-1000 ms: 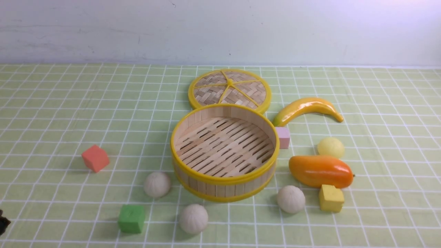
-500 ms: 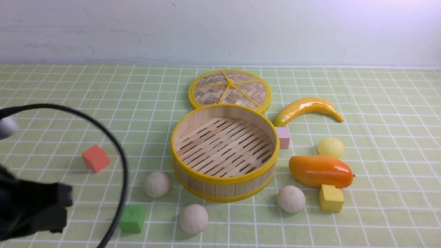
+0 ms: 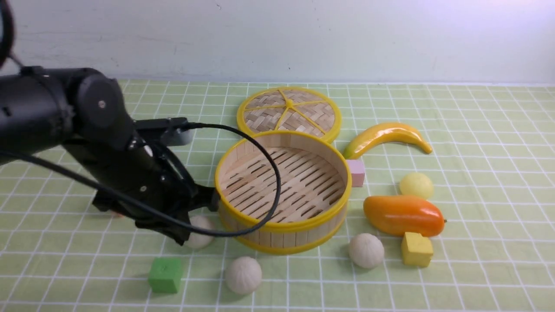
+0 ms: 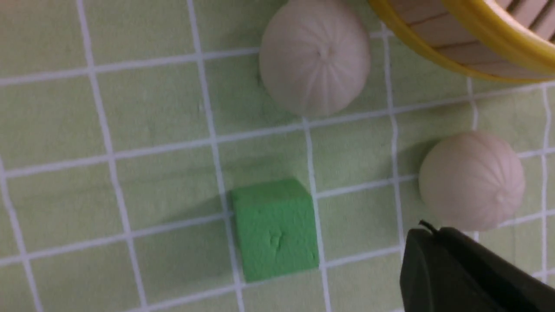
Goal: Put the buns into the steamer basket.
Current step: Use the left arm to grab a steamed stuffed bun
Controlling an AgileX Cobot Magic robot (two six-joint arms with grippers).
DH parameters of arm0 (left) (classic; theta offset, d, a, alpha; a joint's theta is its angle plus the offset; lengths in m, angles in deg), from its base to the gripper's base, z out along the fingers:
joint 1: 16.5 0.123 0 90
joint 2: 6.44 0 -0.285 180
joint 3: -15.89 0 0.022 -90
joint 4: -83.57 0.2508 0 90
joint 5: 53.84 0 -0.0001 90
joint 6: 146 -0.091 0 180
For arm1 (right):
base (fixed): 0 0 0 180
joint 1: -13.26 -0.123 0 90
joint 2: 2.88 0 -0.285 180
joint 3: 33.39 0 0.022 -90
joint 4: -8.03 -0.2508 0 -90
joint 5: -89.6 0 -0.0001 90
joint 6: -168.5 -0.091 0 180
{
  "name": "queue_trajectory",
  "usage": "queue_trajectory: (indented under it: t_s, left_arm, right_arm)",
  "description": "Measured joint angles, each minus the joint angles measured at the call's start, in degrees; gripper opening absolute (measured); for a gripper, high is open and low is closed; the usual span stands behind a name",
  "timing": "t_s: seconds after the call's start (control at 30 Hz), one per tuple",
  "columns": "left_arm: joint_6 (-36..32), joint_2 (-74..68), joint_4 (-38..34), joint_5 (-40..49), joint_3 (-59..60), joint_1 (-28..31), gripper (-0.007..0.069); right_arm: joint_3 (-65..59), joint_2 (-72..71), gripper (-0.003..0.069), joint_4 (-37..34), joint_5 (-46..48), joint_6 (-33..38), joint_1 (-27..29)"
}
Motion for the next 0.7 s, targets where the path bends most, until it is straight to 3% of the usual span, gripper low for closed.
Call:
queue_trajectory:
  t_s: [0.17,0.5,0.7]
  left_arm:
    - [-0.5,-5.7,2.4,-0.7,-4.9,0.0,0.0022]
    - [-0.5,-8.3,6.4,-4.9,-6.6,0.0,0.0258]
    - [-0.5,-10.2,7.4,-5.3,-6.6,0.0,0.0276]
  right_arm:
    - [0.0,0.0,0.0239,0.0,0.0,0.0,0.0]
    - [0.0,0.0,0.0239,0.0,0.0,0.0,0.0]
    - [0.0,0.0,0.0239,0.0,0.0,0.0,0.0]
